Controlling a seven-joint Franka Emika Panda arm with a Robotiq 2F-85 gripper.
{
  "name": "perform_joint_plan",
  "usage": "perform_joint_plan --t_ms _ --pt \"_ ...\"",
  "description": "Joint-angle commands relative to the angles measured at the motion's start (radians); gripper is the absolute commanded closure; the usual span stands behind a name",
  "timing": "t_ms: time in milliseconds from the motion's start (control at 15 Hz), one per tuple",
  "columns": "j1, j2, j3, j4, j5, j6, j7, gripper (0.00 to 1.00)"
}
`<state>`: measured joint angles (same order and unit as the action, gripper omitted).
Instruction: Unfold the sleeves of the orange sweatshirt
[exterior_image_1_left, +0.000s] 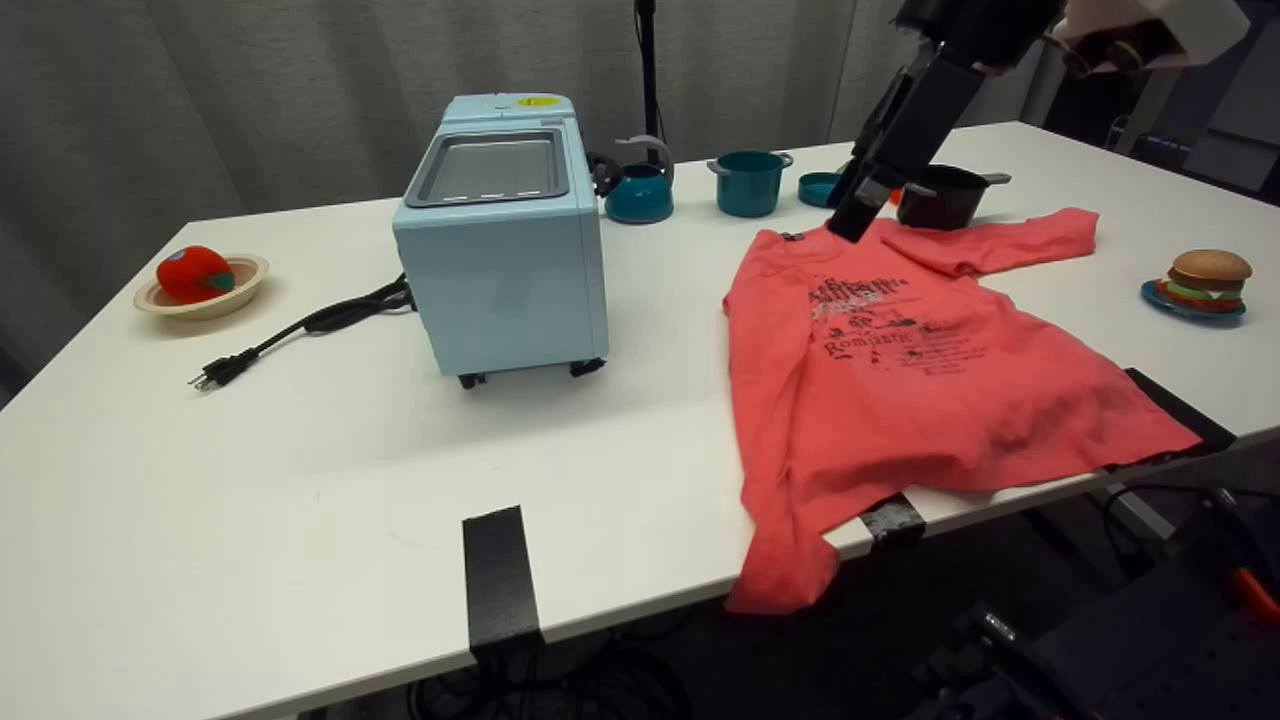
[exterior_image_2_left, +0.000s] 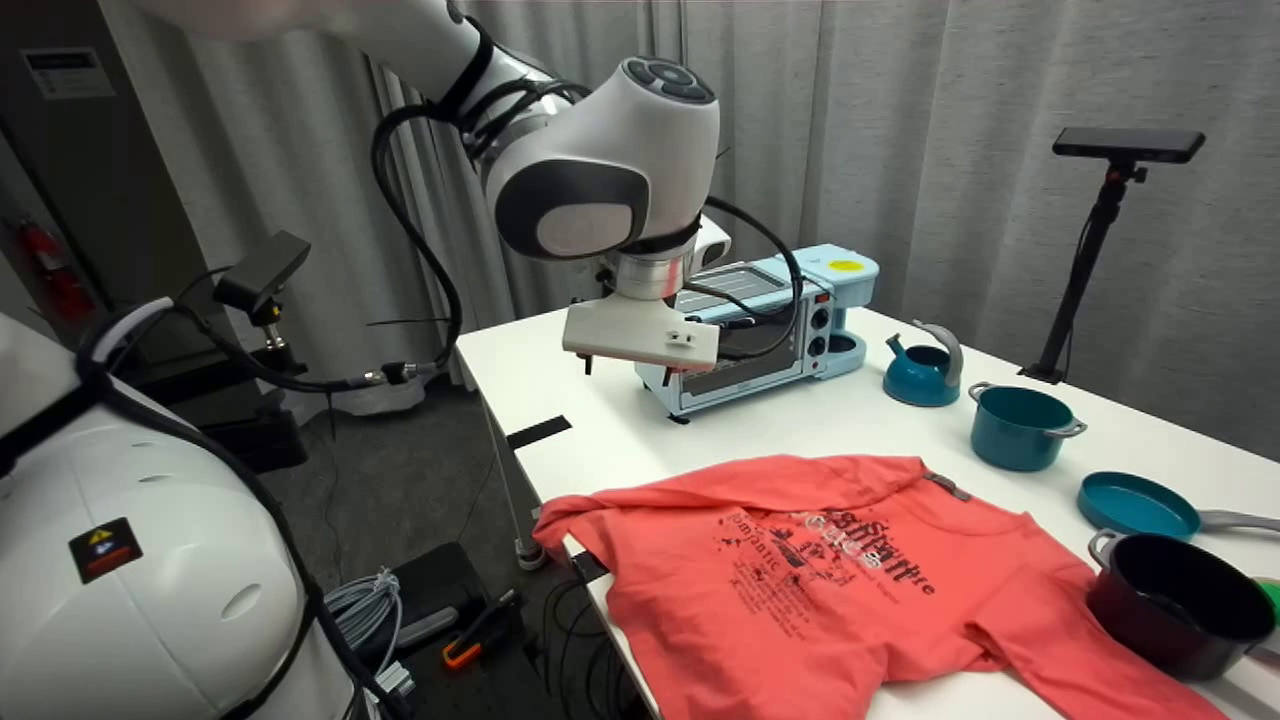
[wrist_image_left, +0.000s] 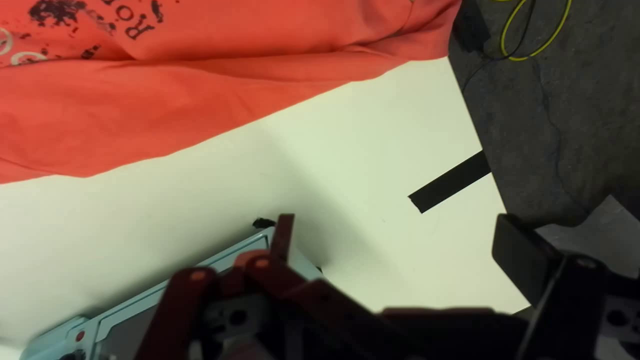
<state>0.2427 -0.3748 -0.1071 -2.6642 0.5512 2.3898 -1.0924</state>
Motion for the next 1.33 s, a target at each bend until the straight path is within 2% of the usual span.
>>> perform_joint_plan --t_ms 0,533,1000,1267 --pt "-0.012 0.000 0.004 0.008 0.003 -0.004 -0.001 0.00" --pt "-0.008 0.015 -0.005 0.021 0.020 0.004 -0.014 0.00" --pt "-0.053 0.278 -0.048 0.182 0.038 0.185 -0.031 0.00" --pt "-0.132 0.470 -0.017 0.314 0.060 0.251 0.009 0.00"
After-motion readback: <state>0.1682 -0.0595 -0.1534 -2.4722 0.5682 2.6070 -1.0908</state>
